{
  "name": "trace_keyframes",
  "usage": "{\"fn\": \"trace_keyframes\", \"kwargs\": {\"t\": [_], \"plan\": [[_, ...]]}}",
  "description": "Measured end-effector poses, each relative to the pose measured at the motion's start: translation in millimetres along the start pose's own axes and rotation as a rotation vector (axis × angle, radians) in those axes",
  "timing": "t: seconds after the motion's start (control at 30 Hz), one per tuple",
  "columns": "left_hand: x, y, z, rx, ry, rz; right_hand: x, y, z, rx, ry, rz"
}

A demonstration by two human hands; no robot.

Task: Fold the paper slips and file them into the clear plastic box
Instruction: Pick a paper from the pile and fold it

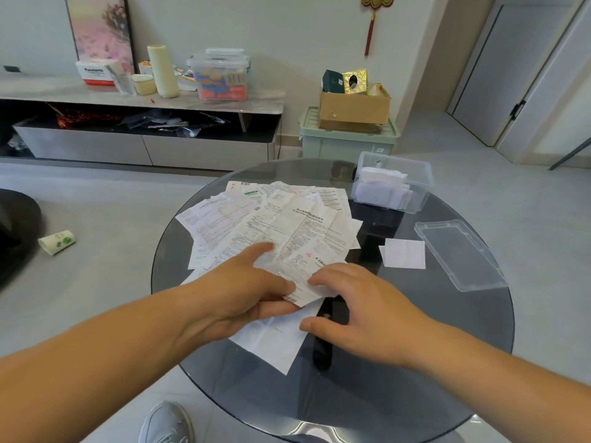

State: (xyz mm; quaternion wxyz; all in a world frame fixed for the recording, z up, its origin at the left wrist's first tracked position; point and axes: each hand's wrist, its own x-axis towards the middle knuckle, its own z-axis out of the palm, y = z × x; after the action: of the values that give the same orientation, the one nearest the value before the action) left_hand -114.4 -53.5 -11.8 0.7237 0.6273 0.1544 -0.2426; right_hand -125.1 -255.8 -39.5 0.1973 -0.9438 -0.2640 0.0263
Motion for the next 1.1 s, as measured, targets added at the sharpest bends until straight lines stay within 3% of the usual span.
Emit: {"fn": "trace_keyframes", "kwargs": {"t": [0.1, 0.2, 0.33, 0.43, 0.57, 0.8, 0.93, 1.1], "plan": [[-4.0, -2.9, 4.6, 0.009, -0.094, -0.06, -5.6, 6.8, 2.9, -0.013, 0.015, 0.013], [-8.0, -3.3, -0.2, 0.321, -0.212, -0.004, -10.7, 13.2, 4.3, -0.013, 0.041, 0.025], [-3.2, -5.9, -14.2, 0.974, -0.094, 0.286, -17.8, 20.1, 5.4, -0.004, 0.088, 0.025], [3.7, -6.7, -18.0, 1.258, 0.025, 0.565, -23.2, 23.2, 6.4, 0.048, 0.101, 0.02], [10.1, -10.0, -18.2, 1.303, -0.077, 0.69, -29.4, 22.5, 4.6, 0.172, 0.12, 0.028], [26.5, -13.1, -3.7, 1.231, 0.05, 0.766, -21.8, 26.3, -2.2, 0.402, 0.201, 0.339], [45.0, -13.5, 12.1, 1.257, 0.088, 0.716, -12.3, 28.2, -1.8, 0.306, 0.264, 0.381], [62.5, -16.0, 22.3, 1.205, 0.112, 0.594, -12.4, 30.6, 4.2, 0.006, 0.411, 0.21]]}}
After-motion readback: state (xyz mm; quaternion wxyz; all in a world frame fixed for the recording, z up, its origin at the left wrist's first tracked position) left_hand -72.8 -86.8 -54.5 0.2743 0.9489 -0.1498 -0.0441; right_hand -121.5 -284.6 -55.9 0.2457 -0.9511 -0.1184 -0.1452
